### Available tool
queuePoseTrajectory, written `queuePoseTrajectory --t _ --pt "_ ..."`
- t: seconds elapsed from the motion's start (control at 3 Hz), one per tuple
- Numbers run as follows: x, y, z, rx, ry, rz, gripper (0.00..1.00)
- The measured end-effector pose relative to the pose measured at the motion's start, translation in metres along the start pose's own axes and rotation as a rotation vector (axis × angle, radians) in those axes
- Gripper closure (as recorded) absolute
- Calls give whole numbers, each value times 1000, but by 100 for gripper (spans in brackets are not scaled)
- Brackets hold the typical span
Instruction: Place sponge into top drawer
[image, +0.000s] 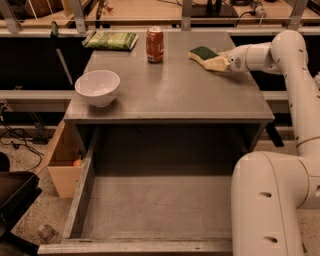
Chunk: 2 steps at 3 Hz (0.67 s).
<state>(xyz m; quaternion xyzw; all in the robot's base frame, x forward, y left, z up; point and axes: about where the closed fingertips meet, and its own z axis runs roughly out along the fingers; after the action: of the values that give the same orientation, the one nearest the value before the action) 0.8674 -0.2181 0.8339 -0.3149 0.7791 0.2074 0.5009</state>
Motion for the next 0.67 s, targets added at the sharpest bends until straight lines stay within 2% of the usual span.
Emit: queuePoseTrajectory --t 0.67 --pt "0 0 0 0 0 0 100"
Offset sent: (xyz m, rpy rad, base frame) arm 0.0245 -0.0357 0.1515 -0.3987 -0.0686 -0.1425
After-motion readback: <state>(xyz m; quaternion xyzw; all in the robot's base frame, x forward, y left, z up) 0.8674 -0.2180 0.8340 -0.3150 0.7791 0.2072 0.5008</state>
